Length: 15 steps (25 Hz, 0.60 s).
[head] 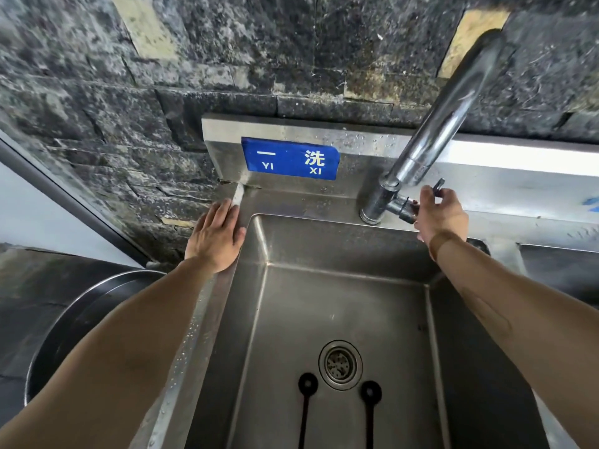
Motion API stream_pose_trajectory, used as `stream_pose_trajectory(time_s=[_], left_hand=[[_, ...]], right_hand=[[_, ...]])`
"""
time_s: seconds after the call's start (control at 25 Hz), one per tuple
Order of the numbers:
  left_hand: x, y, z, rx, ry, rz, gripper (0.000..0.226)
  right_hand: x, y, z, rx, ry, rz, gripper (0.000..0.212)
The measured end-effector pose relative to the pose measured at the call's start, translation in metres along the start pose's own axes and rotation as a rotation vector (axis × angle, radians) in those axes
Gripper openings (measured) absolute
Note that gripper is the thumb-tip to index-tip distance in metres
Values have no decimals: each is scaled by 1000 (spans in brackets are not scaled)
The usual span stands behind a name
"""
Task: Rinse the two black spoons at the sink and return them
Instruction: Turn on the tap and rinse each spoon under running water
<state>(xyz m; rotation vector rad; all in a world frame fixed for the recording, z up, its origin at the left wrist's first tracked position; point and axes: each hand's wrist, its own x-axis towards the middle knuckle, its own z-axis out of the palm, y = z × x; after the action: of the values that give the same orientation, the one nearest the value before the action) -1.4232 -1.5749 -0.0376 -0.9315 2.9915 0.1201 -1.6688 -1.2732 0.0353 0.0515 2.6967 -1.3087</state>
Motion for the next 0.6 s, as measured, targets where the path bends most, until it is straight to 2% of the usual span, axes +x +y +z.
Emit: stream_pose_trajectory(time_s=[0.2,0.44,0.6], left_hand=[[0,-1,11,3,39,-10,57],[2,-3,16,14,34,-5,58],[2,-4,15,34,37,0,58]], right_hand=[[7,-8,-2,-140,5,-26,34],[7,-12,-5,-307,36,-106,40],[7,-14,-4,-309,19,-109,37]])
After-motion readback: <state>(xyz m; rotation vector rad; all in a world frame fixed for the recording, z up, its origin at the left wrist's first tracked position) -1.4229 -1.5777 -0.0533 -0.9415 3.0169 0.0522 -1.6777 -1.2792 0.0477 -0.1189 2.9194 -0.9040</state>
